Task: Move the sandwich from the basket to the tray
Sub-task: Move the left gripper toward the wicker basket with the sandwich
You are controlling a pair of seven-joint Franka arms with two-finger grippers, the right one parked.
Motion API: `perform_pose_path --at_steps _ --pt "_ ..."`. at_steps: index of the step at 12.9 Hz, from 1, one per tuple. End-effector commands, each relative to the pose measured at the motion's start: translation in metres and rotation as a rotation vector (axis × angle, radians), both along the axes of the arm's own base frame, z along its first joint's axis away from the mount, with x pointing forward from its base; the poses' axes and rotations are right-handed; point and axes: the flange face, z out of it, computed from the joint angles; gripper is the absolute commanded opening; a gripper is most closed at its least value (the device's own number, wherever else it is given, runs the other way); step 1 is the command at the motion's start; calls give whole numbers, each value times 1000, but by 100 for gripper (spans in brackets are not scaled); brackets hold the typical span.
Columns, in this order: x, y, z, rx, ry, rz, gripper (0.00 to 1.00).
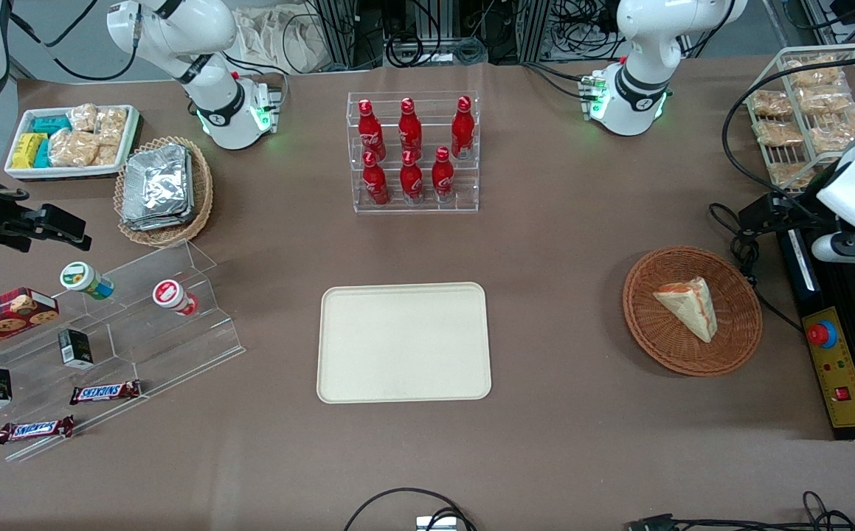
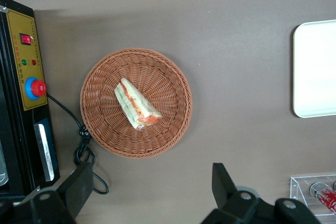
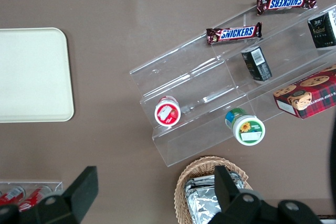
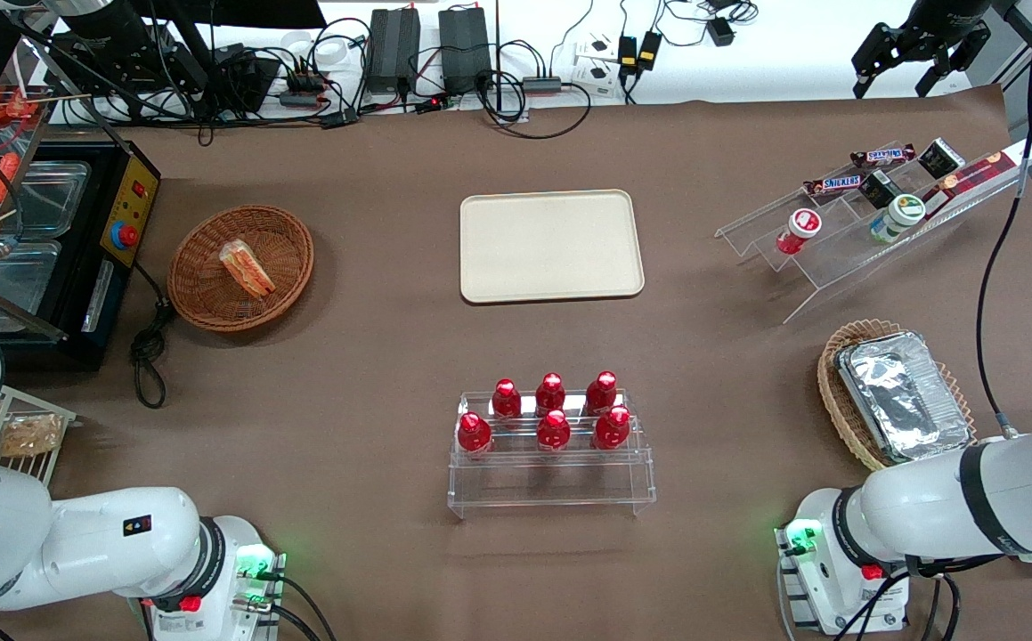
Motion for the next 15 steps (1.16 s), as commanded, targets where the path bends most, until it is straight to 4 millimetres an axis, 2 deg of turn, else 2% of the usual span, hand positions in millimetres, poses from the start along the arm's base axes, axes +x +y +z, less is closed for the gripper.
perform_pose_path --at_steps 1,4,6,7,9,12,15 --pt "0 -1 8 16 3 9 100" --pt "1 9 6 17 8 29 100" --pt "2 11 -3 18 23 123 100" --pt "5 11 -14 21 42 165 100" --pt "6 14 -43 27 62 264 100" --pt "3 26 -100 31 51 395 100" --pt "0 27 -150 25 18 501 100"
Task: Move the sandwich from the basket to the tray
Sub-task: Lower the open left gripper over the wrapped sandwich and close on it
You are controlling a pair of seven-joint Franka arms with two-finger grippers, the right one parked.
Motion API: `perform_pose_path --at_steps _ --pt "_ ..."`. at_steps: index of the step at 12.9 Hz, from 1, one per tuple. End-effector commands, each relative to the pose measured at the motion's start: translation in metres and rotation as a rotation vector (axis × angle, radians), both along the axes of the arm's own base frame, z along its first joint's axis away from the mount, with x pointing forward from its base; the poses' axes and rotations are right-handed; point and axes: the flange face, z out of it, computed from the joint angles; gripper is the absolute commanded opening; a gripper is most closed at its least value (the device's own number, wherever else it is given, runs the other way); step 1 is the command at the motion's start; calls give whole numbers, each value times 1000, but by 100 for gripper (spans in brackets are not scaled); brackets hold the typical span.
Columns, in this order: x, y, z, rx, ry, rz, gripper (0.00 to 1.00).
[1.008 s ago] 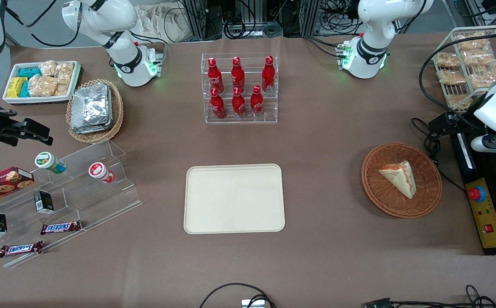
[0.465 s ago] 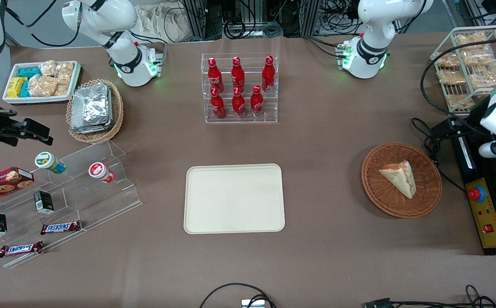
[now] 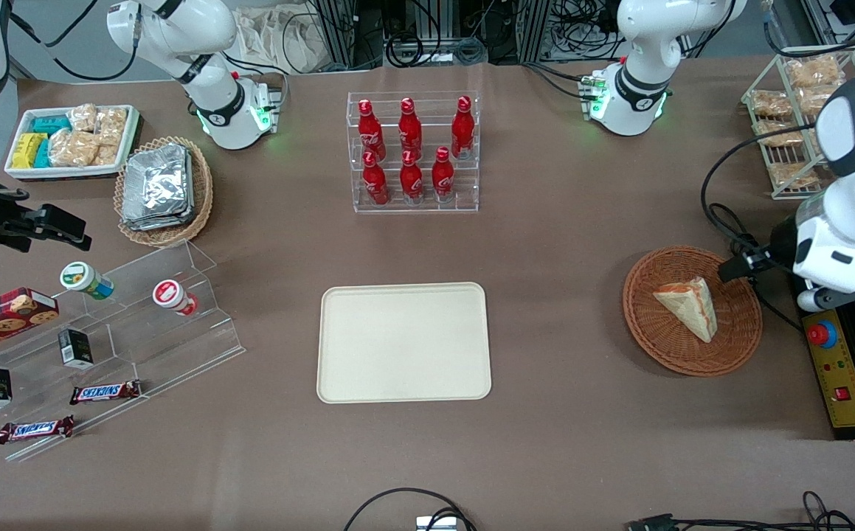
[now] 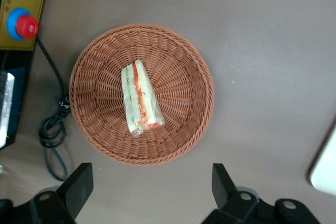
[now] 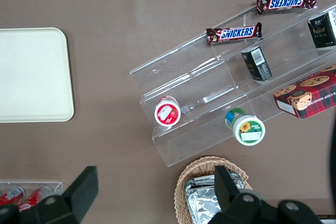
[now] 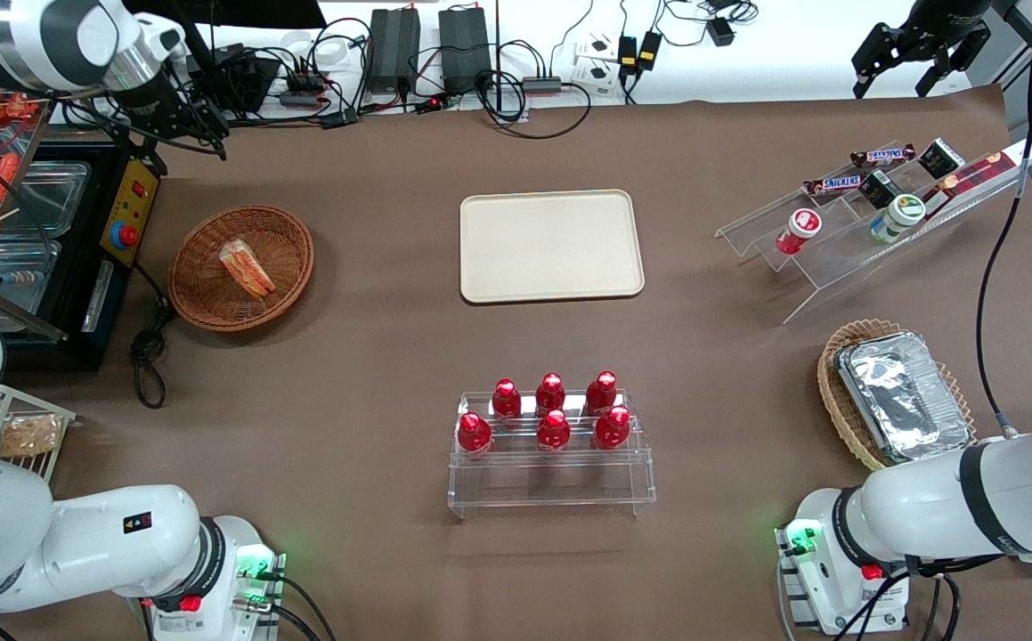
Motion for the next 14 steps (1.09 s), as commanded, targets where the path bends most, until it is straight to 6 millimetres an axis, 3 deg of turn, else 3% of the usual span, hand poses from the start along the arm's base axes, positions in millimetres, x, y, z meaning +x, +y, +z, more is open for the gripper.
perform_pose_path --at_steps 1,5,8,9,14 --pt "-14 -1 -41 18 -35 94 100" --pt "-38 16 -114 13 -113 214 100" --pt "-40 24 -136 8 -113 242 100" --pt "-41 39 -145 7 -110 272 100" --pt "-46 47 -178 -5 -113 316 100"
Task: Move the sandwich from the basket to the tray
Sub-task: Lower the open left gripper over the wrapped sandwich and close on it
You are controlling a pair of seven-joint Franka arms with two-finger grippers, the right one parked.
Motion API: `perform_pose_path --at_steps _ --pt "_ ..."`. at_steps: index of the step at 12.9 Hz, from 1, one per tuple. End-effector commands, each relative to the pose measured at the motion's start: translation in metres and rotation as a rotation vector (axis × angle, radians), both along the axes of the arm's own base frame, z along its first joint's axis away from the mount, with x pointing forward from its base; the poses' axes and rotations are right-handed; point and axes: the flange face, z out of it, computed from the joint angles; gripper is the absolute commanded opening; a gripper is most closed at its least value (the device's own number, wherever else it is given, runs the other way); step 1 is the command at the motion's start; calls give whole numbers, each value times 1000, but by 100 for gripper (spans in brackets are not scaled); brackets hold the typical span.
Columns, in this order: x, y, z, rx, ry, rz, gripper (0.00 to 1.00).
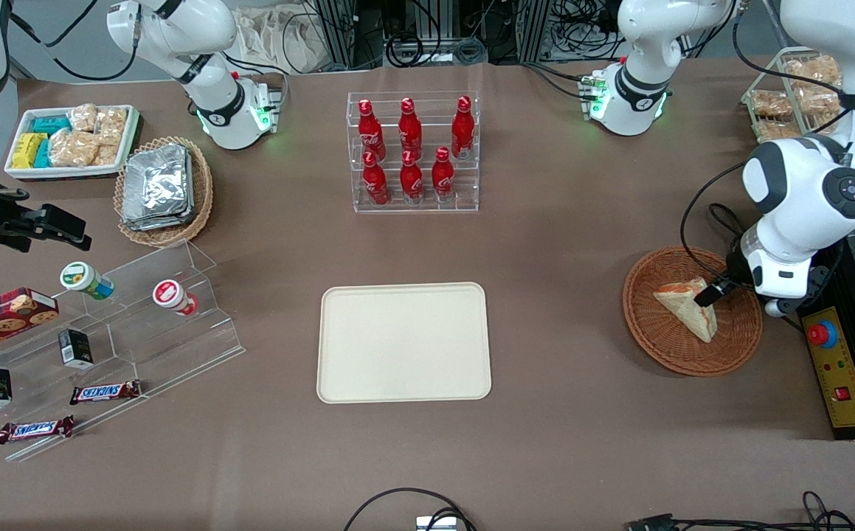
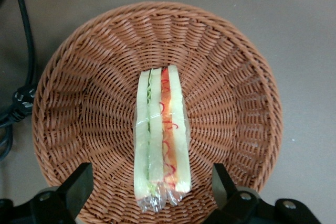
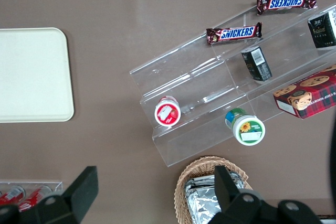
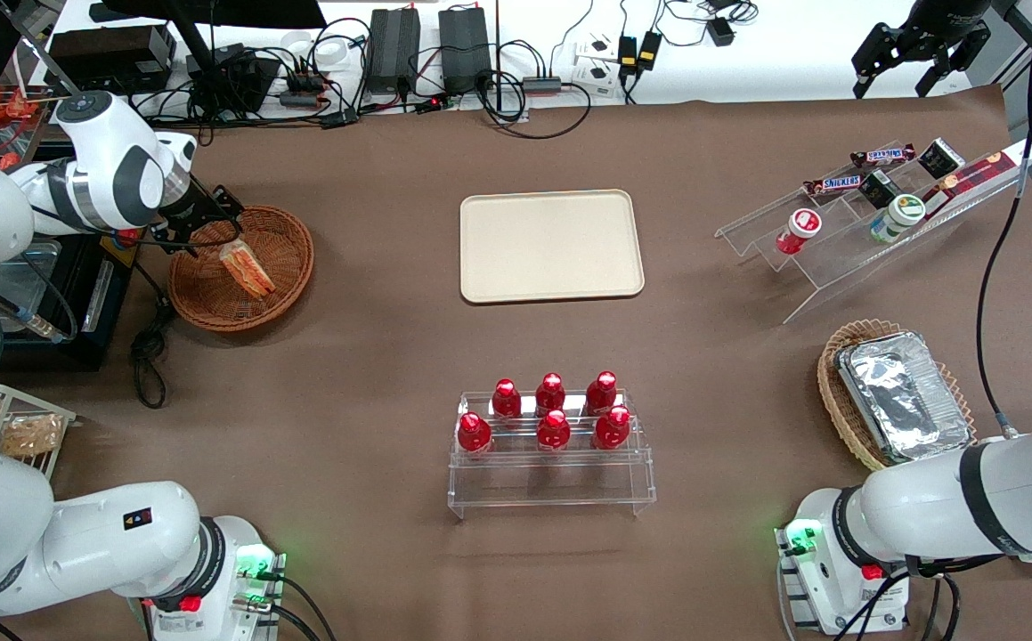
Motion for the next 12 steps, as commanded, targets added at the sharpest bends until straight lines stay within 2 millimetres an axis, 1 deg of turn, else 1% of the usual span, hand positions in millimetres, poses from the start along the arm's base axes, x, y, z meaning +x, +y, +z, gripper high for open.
perform_pose_path --at_steps 1,3,6,8,12 --pt "-1 -1 -12 -3 -14 64 100" --pt "1 -7 -21 -9 -13 83 100" --pt "2 -7 -32 -15 -24 102 100" --pt "-2 -8 -42 -18 -30 102 100" --pt "-8 -9 -70 -28 -48 107 100"
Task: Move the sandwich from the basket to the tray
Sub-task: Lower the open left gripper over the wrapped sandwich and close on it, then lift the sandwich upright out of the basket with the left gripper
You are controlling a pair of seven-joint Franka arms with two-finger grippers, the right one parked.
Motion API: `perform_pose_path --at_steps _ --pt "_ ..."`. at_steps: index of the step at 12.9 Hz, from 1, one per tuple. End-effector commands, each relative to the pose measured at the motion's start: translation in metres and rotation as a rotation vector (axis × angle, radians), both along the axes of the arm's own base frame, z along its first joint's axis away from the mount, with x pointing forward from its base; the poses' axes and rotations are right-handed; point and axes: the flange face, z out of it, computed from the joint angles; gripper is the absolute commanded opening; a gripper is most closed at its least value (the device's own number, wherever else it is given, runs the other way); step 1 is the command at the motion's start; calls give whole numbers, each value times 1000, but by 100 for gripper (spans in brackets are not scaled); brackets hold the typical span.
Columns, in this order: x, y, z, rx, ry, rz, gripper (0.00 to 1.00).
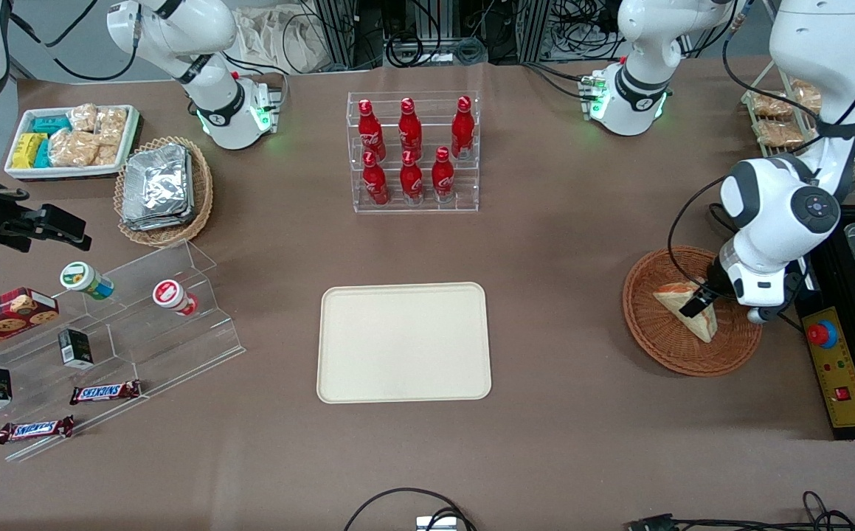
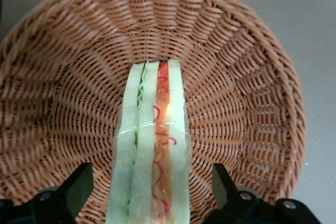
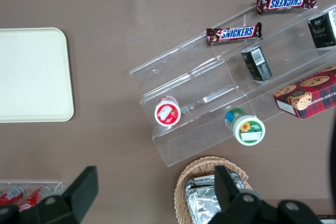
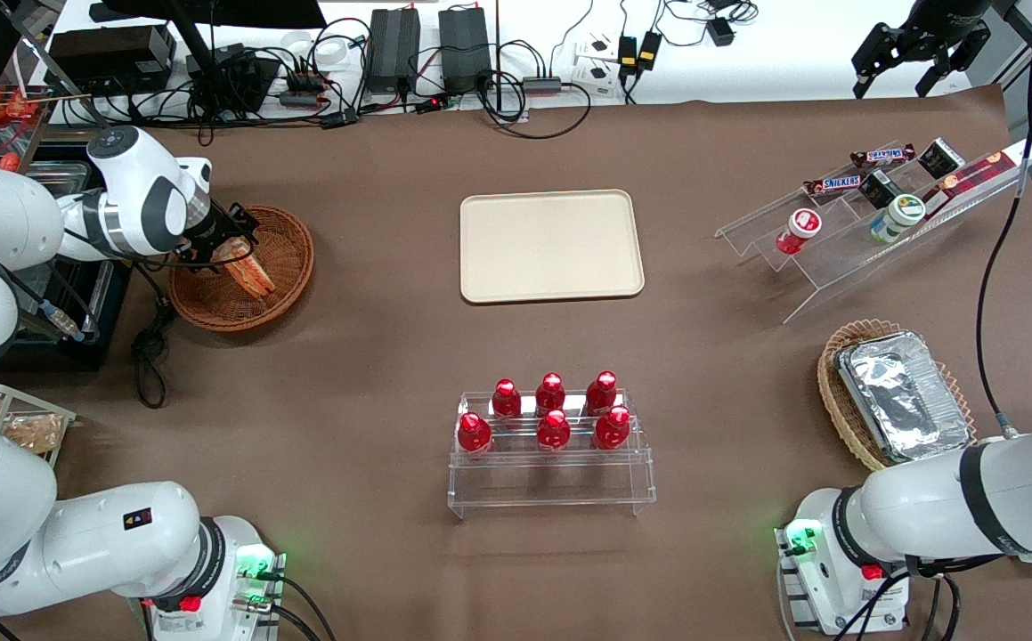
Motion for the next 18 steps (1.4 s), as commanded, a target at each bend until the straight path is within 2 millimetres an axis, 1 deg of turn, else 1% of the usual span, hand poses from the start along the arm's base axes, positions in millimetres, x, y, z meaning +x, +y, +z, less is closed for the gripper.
perform_pose_path --at_steps 1,2,4,5,6,7,8,9,10,12,13,15,17,18 --pt "-5 -1 -16 -1 -21 13 100" --pt "-6 -2 -18 -2 -21 12 91" --pt "-5 -1 -18 -1 -23 7 50" --pt "-5 -1 -17 -1 -25 5 39" --pt "-5 -1 -16 1 -25 -3 31" --pt "-3 -3 -10 4 -31 -11 25" --pt "-2 -4 3 11 -41 -20 23" --pt "-1 -12 15 16 -25 -52 22" --pt "2 -18 33 26 -7 -117 22" --pt "8 -24 71 43 37 -238 21" --pt "13 -32 92 49 50 -319 21" --pt "22 -56 130 60 50 -470 21" --pt "27 -87 155 72 28 -620 21" --pt "29 -100 162 75 17 -681 21"
